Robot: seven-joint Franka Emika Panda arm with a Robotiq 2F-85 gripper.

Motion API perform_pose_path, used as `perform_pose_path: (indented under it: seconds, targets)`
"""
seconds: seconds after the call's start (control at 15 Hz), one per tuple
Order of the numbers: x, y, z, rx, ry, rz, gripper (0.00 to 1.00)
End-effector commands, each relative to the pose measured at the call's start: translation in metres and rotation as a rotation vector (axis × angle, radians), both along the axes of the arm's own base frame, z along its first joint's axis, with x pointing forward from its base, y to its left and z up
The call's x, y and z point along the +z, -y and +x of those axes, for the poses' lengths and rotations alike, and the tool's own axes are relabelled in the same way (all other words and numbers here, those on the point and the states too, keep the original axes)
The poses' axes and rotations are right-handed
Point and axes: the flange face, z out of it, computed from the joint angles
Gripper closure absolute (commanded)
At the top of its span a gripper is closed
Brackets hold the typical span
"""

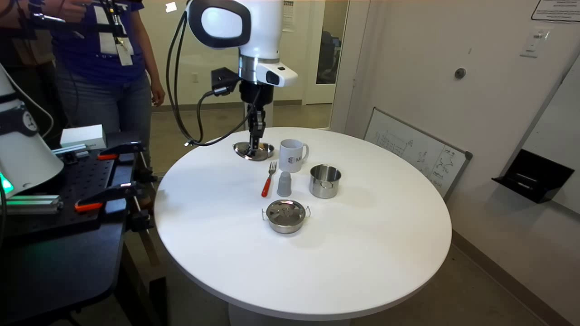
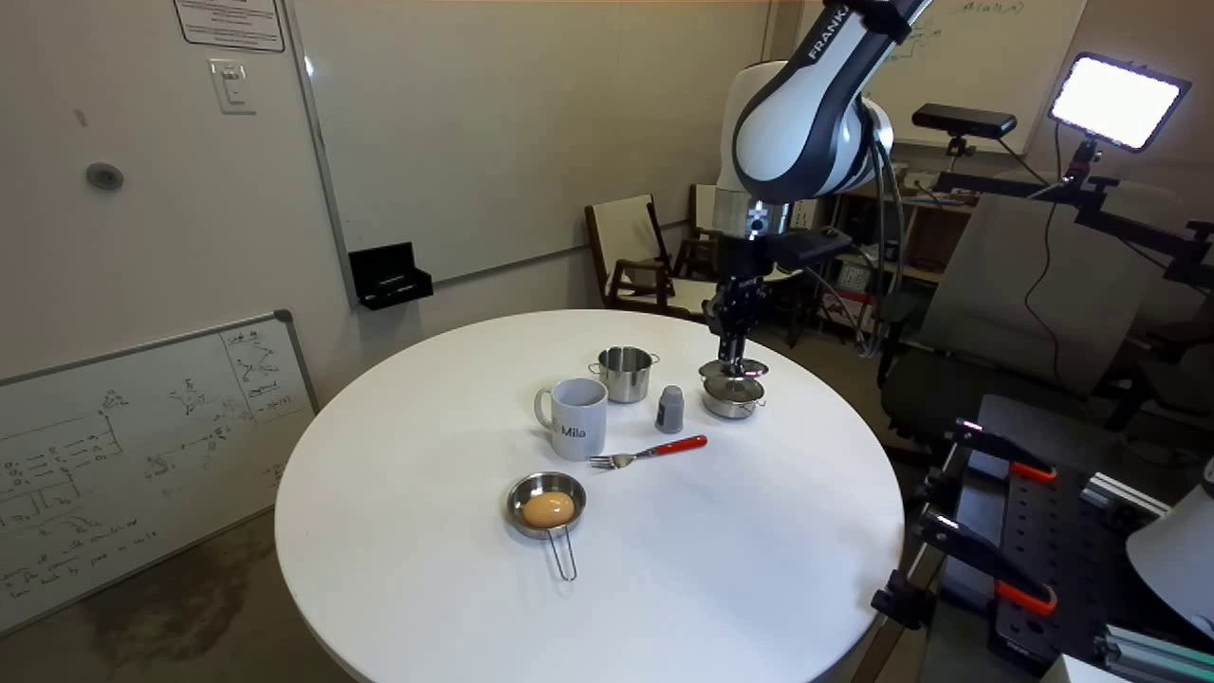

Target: Remove the silver lid from the silver pot on the right and put it on the table

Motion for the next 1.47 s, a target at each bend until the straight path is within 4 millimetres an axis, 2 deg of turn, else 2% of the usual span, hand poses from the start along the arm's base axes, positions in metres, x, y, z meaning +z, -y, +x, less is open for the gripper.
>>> perform_pose_path:
  seconds: [0.0, 0.2, 0.47, 0.73, 1.07, 1.4]
  targets:
    - [-0.009, -0.033, 0.004, 0.099, -0.006, 0.031, 0.95]
    - [-0.017, -0.06, 0.001, 0.175, -0.017, 0.057, 0.95]
    - [-0.034, -0.085, 0.001, 0.235, 0.019, 0.037, 0.95]
    - [-0.062, -0.105, 0.004, 0.255, 0.04, 0.062, 0.95]
    - [-0.096, -0.12, 0.006, 0.263, 0.022, 0.064, 0.95]
    - [-0.12, -0.118, 0.019, 0.251, 0.024, 0.009, 0.95]
